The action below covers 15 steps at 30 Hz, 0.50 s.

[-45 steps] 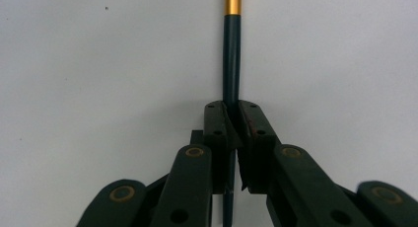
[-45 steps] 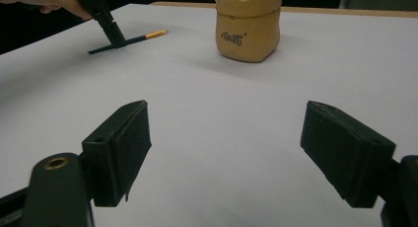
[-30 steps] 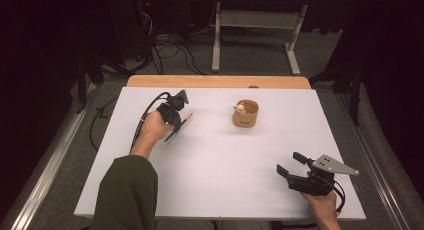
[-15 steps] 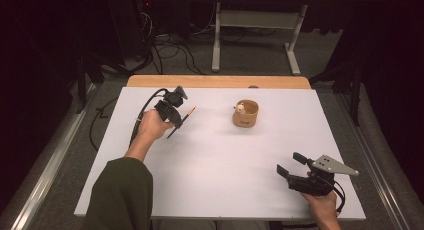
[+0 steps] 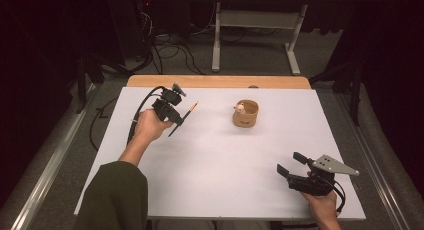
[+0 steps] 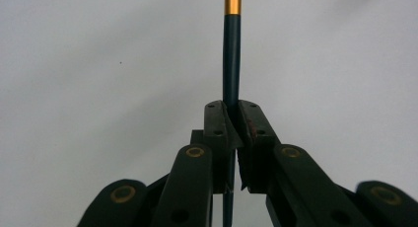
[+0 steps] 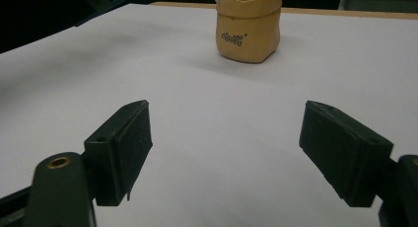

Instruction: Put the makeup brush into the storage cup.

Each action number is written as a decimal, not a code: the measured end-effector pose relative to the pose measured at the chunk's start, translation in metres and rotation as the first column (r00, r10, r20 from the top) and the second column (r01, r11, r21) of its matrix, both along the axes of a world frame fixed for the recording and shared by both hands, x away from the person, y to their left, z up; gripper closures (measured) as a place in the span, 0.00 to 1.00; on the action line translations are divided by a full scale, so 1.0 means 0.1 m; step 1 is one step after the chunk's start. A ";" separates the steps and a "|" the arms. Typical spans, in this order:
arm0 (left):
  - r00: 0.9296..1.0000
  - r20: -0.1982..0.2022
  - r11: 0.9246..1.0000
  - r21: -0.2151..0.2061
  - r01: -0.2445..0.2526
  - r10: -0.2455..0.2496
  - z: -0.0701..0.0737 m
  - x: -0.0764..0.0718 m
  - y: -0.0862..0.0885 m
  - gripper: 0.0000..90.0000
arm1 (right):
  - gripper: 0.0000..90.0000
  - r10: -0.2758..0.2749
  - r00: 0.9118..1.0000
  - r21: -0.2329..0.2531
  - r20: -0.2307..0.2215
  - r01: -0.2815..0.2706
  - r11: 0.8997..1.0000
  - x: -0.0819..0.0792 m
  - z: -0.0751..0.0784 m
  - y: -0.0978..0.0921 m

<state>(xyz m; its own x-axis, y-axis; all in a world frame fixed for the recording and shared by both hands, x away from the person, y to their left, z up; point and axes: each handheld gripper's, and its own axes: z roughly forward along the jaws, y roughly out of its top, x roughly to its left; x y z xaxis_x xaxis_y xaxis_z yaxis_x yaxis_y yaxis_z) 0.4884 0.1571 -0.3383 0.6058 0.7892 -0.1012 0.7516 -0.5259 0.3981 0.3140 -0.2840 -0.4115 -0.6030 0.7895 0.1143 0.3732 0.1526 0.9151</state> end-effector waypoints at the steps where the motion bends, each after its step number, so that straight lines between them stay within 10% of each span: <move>1: 1.000 0.005 1.000 -0.008 0.005 -0.005 0.02 -0.01 0.00 0.93 | 0.24 0.000 1.000 -0.002 -0.001 0.000 1.000 0.00 0.00 0.00; 15: 0.997 0.070 0.996 -0.084 0.037 -0.032 0.17 -0.17 -0.03 0.93 | 0.25 0.001 1.000 0.000 -0.001 -0.001 1.000 0.00 0.00 0.01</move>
<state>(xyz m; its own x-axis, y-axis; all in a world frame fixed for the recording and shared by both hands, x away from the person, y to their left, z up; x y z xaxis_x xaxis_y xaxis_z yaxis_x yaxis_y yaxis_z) 0.4718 0.1541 -0.3209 0.6403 0.7579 -0.1247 0.7029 -0.5128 0.4930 0.3138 -0.2832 -0.4112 -0.6036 0.7890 0.1150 0.3741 0.1529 0.9147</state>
